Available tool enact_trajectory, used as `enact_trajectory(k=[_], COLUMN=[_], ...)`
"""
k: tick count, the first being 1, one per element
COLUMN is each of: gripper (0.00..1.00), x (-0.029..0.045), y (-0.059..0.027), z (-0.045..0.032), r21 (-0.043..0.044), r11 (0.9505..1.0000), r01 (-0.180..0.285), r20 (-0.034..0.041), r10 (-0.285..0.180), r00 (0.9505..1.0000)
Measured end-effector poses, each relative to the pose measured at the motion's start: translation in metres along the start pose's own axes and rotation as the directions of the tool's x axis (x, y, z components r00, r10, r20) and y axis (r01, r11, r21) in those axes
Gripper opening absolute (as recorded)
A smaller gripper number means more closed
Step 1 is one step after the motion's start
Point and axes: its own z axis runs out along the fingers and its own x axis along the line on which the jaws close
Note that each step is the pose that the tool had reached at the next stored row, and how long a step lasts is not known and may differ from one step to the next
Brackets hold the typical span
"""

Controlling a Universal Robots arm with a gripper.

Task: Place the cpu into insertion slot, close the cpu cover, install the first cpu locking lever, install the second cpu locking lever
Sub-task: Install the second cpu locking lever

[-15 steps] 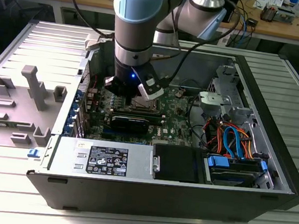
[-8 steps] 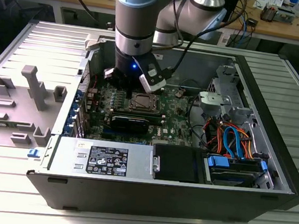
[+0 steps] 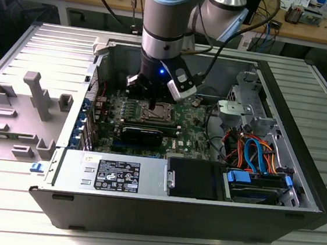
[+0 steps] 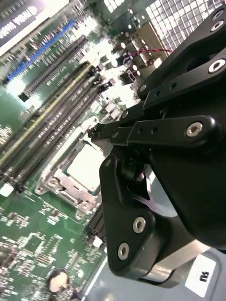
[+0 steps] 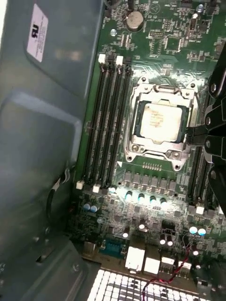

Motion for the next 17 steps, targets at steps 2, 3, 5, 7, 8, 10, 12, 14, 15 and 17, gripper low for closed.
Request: enact_trajectory(k=[2, 3, 5, 7, 8, 10, 12, 14, 15, 17], gripper=[0.11, 0.11, 0.11, 0.11, 0.11, 0.11, 0.11, 0.11, 0.11, 0.11], x=[-0.0014, -0.0014, -0.0010, 0.0016, 0.0036, 0.0060, 0.0087, 0.0117, 0.0125, 0.0138], y=[-0.0006, -0.0014, -0.0034, -0.0081, -0.0094, -0.0107, -0.0131, -0.0202, -0.0219, -0.0242], z=[-0.0001, 0.0000, -0.0002, 0.0004, 0.0012, 0.0021, 0.0030, 0.0042, 0.0045, 0.0055], r21=[0.0129, 0.0127, 0.0126, 0.0118, 0.0057, -0.0115, -0.0270, -0.0404, -0.0478, -0.0598], r11=[0.9999, 0.9999, 0.9999, 0.9999, 1.0000, 0.9999, 0.9996, 0.9992, 0.9989, 0.9982], r01=[-0.001, -0.001, -0.001, -0.002, -0.001, -0.001, -0.001, 0.000, 0.000, 0.000], r20=[-0.0112, -0.0117, -0.0124, -0.0123, -0.0113, -0.0082, -0.0055, -0.0031, -0.0017, 0.0003], r10=[0.002, 0.002, 0.002, 0.002, 0.002, 0.001, 0.000, 0.000, 0.000, 0.000], r00=[0.9999, 0.9999, 0.9999, 0.9999, 0.9999, 1.0000, 1.0000, 1.0000, 1.0000, 1.0000])
